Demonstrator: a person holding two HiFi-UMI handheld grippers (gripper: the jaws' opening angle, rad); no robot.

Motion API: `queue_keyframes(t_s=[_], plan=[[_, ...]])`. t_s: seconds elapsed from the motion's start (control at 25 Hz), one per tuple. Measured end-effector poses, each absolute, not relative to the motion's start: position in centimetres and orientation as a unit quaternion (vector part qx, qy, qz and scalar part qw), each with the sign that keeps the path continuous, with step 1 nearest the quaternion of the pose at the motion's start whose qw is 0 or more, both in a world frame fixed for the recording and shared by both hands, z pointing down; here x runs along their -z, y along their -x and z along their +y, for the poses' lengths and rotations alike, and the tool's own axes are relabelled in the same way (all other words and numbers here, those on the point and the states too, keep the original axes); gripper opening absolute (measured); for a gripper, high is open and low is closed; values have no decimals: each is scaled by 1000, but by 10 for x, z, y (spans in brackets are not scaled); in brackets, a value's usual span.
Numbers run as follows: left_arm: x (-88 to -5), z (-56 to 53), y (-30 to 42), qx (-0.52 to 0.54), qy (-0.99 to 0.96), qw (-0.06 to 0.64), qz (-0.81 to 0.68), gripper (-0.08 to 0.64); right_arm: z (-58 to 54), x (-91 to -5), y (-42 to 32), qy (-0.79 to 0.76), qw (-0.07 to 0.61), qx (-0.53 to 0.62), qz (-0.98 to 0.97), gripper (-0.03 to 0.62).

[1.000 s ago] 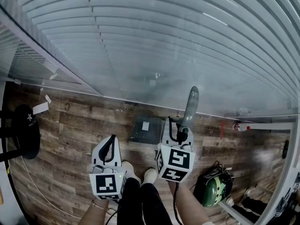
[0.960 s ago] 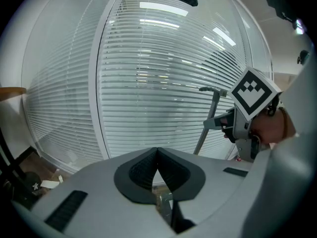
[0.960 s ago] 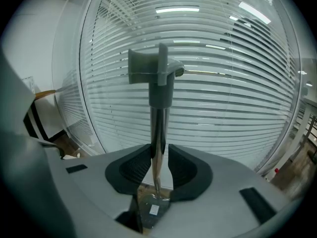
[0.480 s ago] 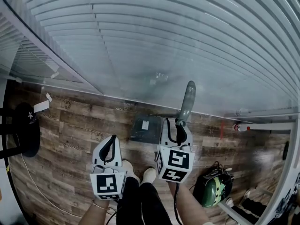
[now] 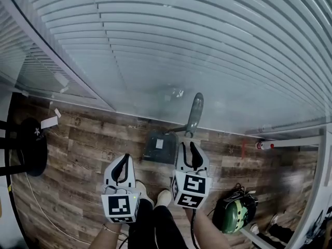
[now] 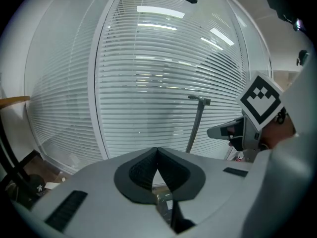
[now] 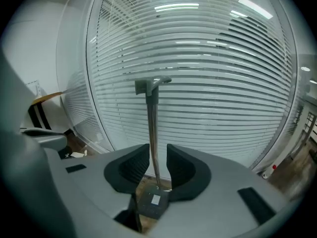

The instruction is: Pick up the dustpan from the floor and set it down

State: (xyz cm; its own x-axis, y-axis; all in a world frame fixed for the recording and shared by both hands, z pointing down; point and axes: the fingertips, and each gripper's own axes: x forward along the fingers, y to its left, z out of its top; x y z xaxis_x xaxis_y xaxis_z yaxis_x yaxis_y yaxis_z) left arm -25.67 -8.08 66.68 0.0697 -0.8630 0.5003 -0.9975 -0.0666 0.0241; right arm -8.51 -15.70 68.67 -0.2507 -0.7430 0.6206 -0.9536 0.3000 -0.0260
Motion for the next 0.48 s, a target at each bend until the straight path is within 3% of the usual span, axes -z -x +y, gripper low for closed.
queue_keyframes(t_s=[0.48], plan=[[-555, -86, 249, -146, -706, 160, -674, 17, -128, -592, 43, -550, 260, -192, -770, 114]])
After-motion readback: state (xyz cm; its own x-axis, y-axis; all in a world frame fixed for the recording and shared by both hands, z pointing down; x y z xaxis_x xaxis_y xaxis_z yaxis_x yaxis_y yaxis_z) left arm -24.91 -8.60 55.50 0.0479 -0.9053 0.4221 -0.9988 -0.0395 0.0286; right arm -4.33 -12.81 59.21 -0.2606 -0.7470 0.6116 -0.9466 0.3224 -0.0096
